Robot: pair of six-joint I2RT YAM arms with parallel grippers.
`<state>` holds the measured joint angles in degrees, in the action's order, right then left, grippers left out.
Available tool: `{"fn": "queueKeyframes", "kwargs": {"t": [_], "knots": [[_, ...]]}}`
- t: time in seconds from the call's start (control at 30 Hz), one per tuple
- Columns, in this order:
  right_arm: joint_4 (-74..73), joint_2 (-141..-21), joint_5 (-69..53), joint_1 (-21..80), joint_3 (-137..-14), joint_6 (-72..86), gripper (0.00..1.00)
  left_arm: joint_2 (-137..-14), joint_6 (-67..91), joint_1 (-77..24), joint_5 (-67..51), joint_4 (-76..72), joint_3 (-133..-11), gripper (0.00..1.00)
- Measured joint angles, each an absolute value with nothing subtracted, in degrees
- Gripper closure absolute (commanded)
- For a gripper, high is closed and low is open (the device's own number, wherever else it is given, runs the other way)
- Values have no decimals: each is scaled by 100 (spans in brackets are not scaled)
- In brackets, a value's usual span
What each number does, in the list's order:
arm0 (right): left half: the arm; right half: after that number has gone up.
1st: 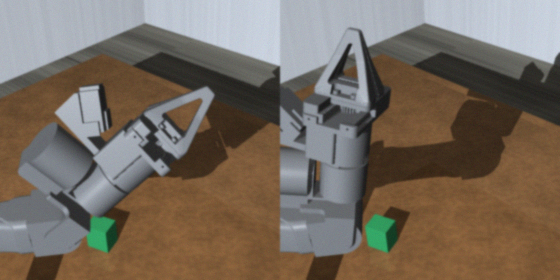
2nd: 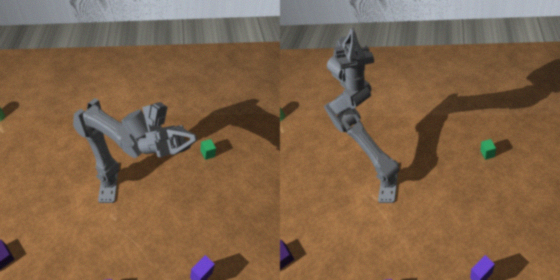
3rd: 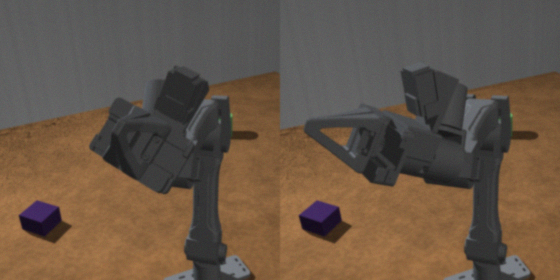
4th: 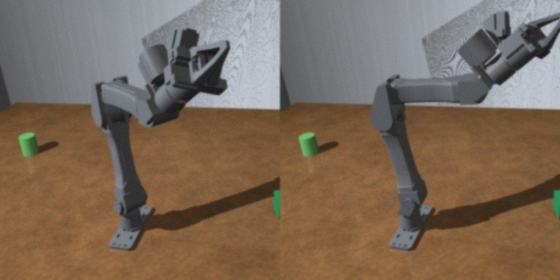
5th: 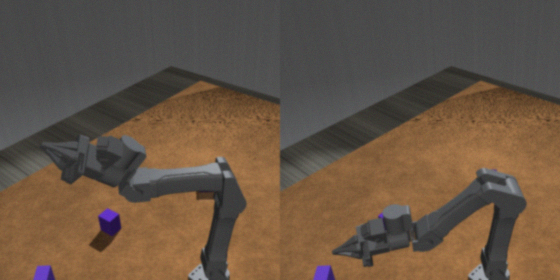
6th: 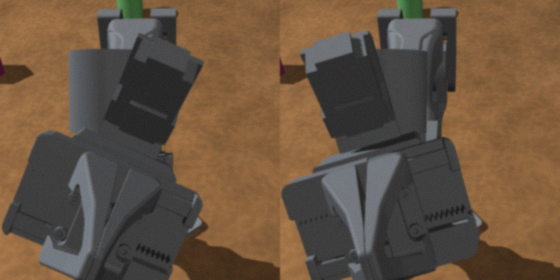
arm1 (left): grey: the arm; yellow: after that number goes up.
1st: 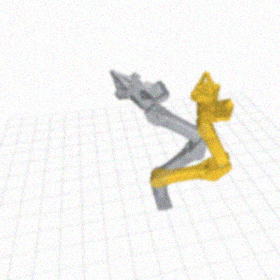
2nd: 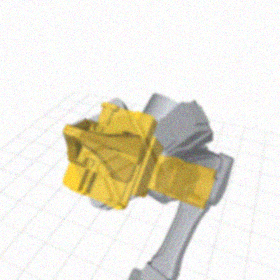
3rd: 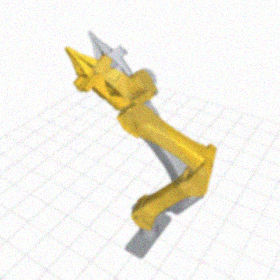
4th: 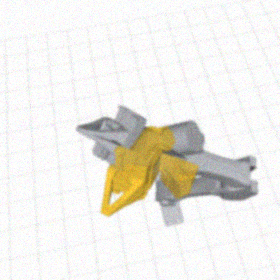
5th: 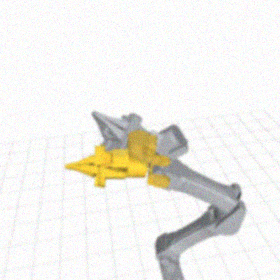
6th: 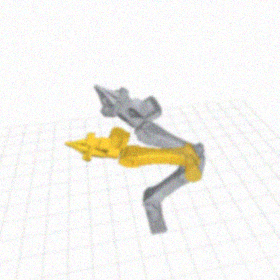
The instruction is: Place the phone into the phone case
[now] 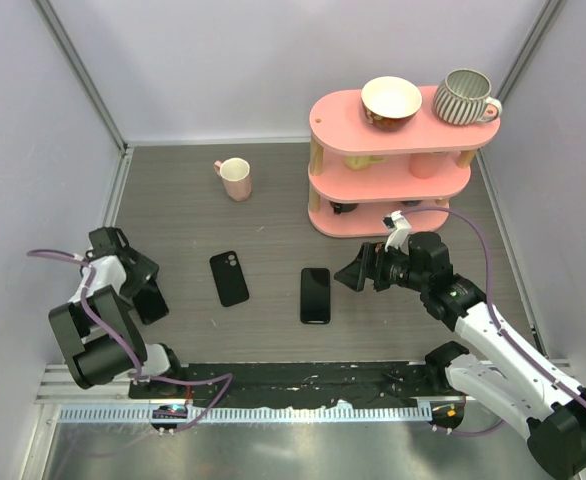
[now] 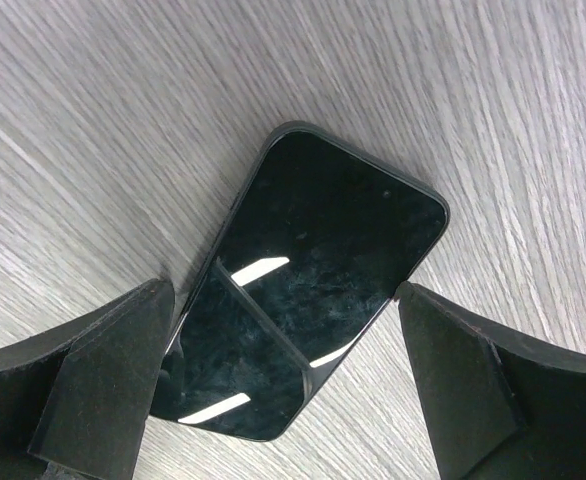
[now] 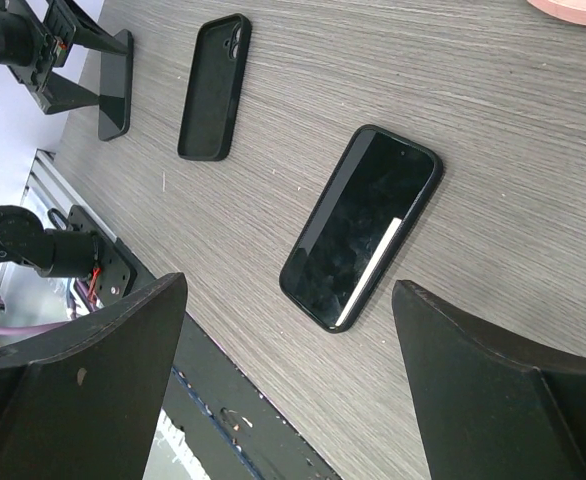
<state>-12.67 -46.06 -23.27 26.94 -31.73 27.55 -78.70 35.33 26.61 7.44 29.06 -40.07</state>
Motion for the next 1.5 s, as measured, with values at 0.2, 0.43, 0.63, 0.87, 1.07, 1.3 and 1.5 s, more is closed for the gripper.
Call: {"fn": "queueKeyframes", "kwargs": {"t": [0.2,0.43,0.63,0.87,1.07,1.3,1.5], "knots": [[-1267,-4615,-2324,2694,-3173,2749,10,-7852,3398,2480,635,2849,-3979,0],[-1267,-4613,-2303,2694,-3173,2727,10,-7953,3291,2460,561,2849,-4038,0],[-1267,-4613,-2307,2694,-3173,2711,10,-8082,3122,2296,513,2805,-4150,0],[-1258,-4556,-2307,2694,-3173,2711,10,-8243,2679,2008,578,2906,-4431,0],[-1245,-4534,-2309,2694,-3173,2711,10,-8479,1981,1957,283,3033,-4818,0],[-1245,-4466,-2309,2694,-3173,2711,10,-8739,1232,1955,272,3076,-5052,0],[-1245,-4399,-2307,2694,-3173,2709,10,-8781,548,1907,156,3096,-5061,0]]}}
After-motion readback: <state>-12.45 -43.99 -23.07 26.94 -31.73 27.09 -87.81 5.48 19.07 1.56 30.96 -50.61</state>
